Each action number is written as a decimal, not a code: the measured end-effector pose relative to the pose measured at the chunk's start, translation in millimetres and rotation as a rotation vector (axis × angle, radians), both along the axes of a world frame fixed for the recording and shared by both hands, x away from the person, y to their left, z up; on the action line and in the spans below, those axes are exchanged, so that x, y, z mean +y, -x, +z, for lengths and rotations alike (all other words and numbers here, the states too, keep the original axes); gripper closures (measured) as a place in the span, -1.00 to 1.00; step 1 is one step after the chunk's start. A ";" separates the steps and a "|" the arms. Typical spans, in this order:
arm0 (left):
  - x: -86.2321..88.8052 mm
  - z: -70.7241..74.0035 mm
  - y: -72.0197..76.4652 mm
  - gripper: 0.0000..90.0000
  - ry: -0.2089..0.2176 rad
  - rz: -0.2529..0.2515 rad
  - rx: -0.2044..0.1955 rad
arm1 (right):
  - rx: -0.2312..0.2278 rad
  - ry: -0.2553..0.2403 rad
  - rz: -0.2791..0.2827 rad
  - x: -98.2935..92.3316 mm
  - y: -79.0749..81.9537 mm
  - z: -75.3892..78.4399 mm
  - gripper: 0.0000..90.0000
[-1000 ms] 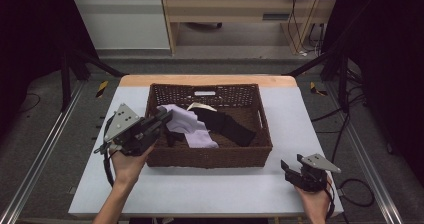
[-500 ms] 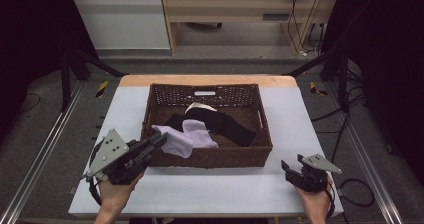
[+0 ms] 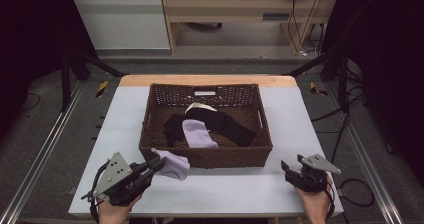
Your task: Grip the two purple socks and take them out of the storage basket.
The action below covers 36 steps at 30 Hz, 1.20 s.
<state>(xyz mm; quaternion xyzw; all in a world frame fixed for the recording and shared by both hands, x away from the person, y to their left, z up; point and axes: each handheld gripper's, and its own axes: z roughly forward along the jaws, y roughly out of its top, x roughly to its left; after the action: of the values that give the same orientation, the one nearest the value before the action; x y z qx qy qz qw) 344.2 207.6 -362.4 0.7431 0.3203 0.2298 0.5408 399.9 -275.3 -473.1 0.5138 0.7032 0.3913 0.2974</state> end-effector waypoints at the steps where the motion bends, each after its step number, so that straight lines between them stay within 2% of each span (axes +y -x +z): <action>1: -0.3 -2.8 0.4 0.90 -0.004 -0.001 0.008 | 0.001 0.000 -0.002 0.0 -0.1 -0.1 -0.20; 5: -4.6 -19.0 -2.7 0.89 -0.039 -0.023 0.061 | 0.000 0.002 0.000 -0.1 0.2 -0.1 -0.21; 8: -9.3 -28.9 -7.4 0.89 -0.066 -0.027 0.085 | 0.004 0.001 0.001 0.1 0.5 -0.1 -0.21; 10: -11.5 -35.2 -9.7 0.89 -0.086 -0.024 0.095 | 0.003 0.003 0.000 -0.1 0.7 -0.4 -0.21; 15: -13.5 -54.5 -18.5 0.89 -0.117 -0.013 0.159 | 0.005 0.003 0.002 -0.6 0.4 -1.0 -0.20; 26: -17.6 -78.9 -31.6 0.87 -0.173 -0.013 0.268 | 0.009 -0.002 0.006 0.5 0.9 -0.6 -0.21; 31: -17.4 -81.9 -33.8 0.72 -0.185 -0.002 0.286 | 0.009 -0.001 0.007 0.4 0.5 -0.9 -0.21; 36: -15.7 -74.0 -30.9 0.50 -0.165 0.025 0.259 | 0.007 0.003 0.009 0.5 0.3 -1.1 -0.21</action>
<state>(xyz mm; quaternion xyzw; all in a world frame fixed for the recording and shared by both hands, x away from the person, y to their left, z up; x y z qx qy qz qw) 375.1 191.8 -436.4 0.8043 0.3768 0.1643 0.4290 399.7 -274.9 -474.3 0.5115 0.7072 0.3897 0.2939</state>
